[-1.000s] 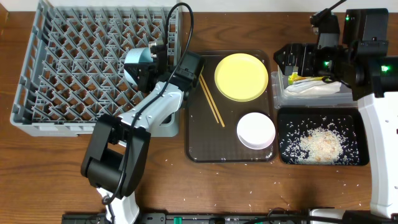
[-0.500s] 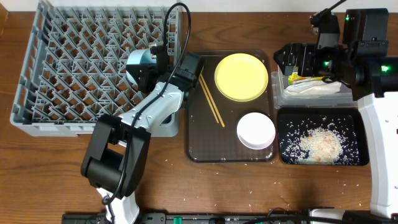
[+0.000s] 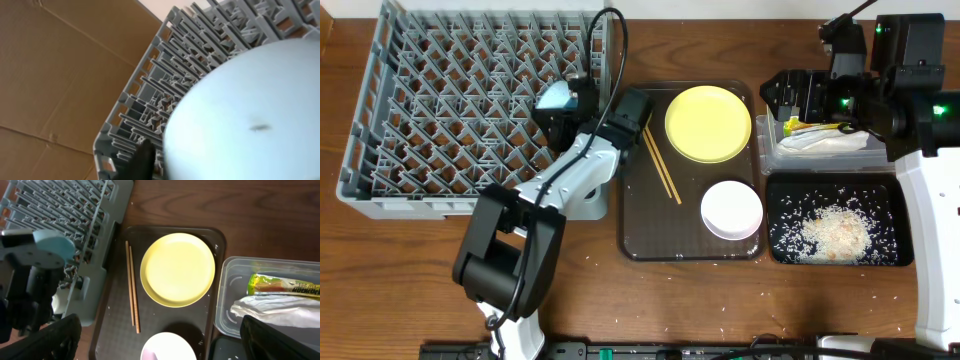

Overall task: Sort waste into correct bins and load items into the dishwasher
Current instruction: 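Open the left gripper and withdraw from the light-blue bowl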

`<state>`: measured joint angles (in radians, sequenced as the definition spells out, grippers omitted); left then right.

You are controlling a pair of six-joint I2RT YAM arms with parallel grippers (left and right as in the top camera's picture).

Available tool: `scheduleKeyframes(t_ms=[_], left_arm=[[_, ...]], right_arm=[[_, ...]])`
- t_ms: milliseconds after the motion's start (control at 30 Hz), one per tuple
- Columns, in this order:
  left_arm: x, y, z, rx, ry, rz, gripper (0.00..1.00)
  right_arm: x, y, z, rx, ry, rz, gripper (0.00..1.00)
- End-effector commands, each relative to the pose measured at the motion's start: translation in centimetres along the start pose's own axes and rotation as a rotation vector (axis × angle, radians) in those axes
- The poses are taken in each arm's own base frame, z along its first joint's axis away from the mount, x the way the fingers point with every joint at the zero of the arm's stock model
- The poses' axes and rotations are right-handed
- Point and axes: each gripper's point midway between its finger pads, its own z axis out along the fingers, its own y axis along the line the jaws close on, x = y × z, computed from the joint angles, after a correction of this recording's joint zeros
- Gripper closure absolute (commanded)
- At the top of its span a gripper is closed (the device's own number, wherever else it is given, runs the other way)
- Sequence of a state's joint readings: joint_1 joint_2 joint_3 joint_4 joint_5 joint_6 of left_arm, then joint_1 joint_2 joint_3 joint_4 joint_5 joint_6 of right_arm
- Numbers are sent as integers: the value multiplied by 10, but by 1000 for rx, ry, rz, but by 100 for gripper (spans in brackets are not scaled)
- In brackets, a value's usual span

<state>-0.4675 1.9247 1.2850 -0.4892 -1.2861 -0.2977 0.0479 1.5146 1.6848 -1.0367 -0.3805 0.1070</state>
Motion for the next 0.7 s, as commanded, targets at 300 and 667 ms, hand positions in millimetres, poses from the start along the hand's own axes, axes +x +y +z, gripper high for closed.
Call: scheduleKeyframes(t_ms=[300,667], left_arm=[[2,-25,-32,204,7,30,51],[-15,-35,-82,694,93,-117,39]], right_arm=[[0,-3,-1,5,1,19,1],[0,-3,-1,5,1,19,1]])
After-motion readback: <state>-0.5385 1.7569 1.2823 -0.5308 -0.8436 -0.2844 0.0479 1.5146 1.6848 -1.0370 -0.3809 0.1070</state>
